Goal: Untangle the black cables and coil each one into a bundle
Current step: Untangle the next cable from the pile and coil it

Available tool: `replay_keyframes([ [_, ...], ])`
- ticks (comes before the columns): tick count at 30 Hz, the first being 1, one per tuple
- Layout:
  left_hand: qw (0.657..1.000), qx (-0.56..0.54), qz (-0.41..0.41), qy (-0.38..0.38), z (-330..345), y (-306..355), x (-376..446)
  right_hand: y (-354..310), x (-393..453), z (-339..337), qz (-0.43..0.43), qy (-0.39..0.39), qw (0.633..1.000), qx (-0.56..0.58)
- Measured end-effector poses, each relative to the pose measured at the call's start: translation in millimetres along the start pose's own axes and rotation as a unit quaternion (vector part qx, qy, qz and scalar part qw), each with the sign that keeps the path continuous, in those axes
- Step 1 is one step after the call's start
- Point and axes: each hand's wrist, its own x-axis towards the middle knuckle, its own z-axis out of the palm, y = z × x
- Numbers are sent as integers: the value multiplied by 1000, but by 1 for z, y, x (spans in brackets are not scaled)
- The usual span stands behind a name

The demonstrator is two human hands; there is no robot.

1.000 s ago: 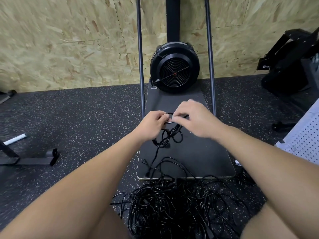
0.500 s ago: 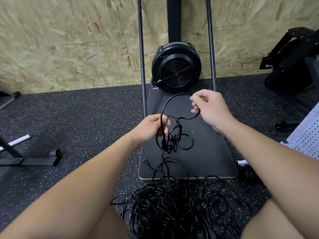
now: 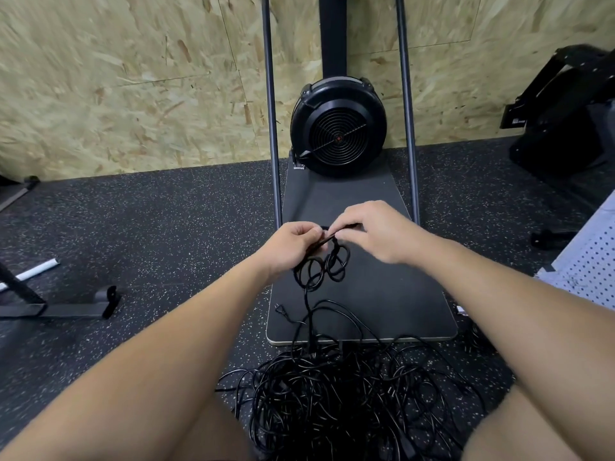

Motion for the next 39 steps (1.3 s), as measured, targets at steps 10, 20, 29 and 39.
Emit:
replay_keyframes([
  [10,986,150,61,36,-18,-2,-6,44,4,-21,255,217,925,181],
  [20,997,-39,65,-34,-6,16,-11,54,-4,-19,242,183,951,54],
  [29,987,-160,22,-15,-1,24,-8,20,5,6,122,5,991,62],
  [39,978,-204,11,-33,9,27,-14,22,5,11,175,-14,970,171],
])
